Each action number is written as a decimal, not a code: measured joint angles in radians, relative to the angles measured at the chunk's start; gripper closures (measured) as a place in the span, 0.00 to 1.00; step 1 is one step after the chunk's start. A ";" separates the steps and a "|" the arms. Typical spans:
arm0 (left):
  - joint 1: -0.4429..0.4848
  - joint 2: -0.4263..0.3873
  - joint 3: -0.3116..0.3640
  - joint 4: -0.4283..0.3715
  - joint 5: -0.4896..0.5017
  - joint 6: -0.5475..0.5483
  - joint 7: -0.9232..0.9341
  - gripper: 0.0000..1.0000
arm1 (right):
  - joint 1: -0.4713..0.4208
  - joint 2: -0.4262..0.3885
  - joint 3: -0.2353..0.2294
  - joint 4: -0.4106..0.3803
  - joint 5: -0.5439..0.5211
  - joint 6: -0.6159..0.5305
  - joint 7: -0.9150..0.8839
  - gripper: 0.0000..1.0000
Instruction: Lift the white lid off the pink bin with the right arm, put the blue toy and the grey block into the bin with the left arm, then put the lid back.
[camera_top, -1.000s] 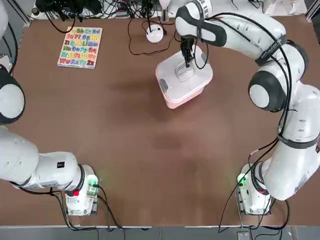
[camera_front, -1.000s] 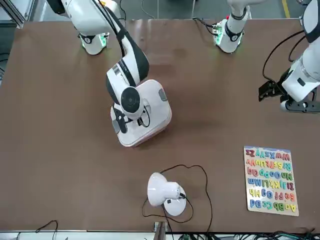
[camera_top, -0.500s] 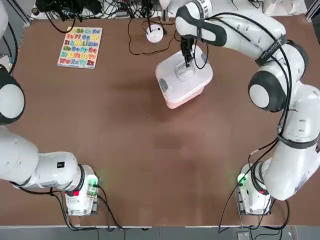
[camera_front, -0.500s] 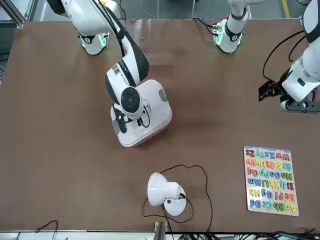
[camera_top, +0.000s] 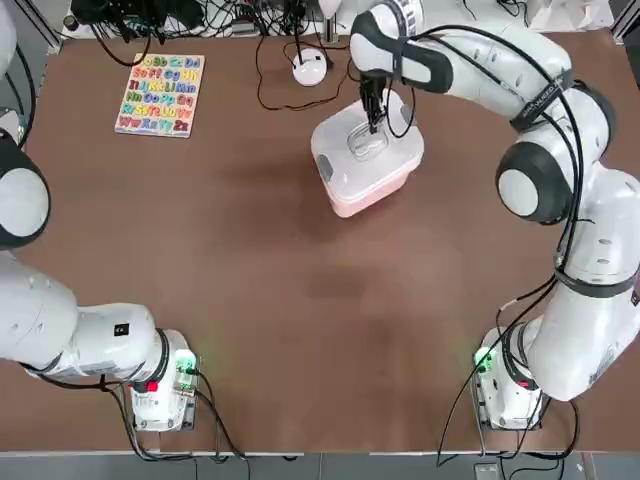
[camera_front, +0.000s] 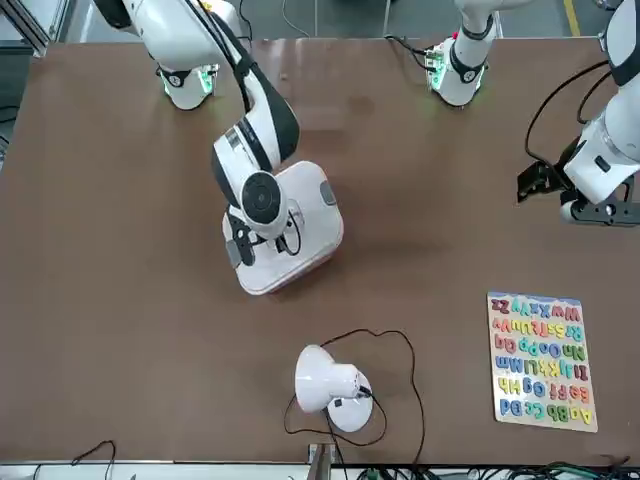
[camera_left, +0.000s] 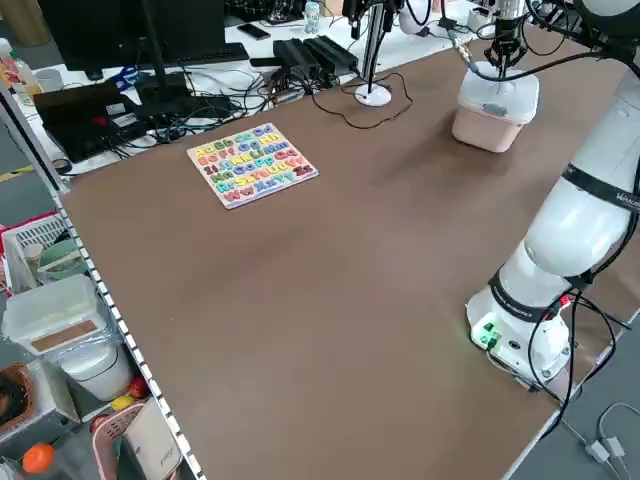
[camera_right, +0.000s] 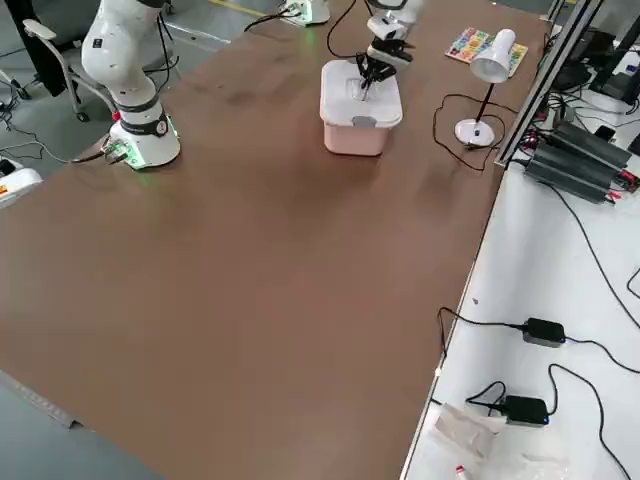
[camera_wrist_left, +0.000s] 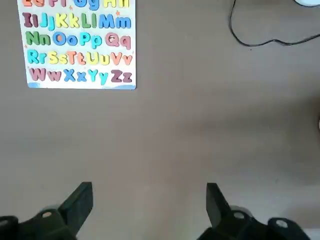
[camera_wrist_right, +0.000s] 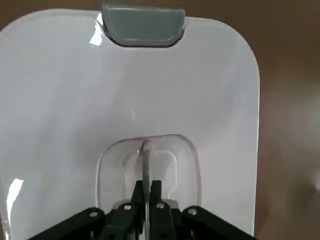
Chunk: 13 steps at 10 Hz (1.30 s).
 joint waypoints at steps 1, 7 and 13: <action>0.000 0.000 0.000 0.000 0.000 0.000 0.000 0.00 | 0.001 0.000 0.001 0.000 0.000 0.003 0.000 0.93; -0.001 0.000 0.000 0.001 0.000 0.000 0.003 0.00 | 0.010 0.003 0.002 -0.003 -0.004 -0.004 -0.023 0.93; -0.002 0.000 -0.001 0.001 0.000 0.000 0.003 0.00 | 0.009 0.004 0.000 -0.005 -0.005 -0.009 -0.035 0.79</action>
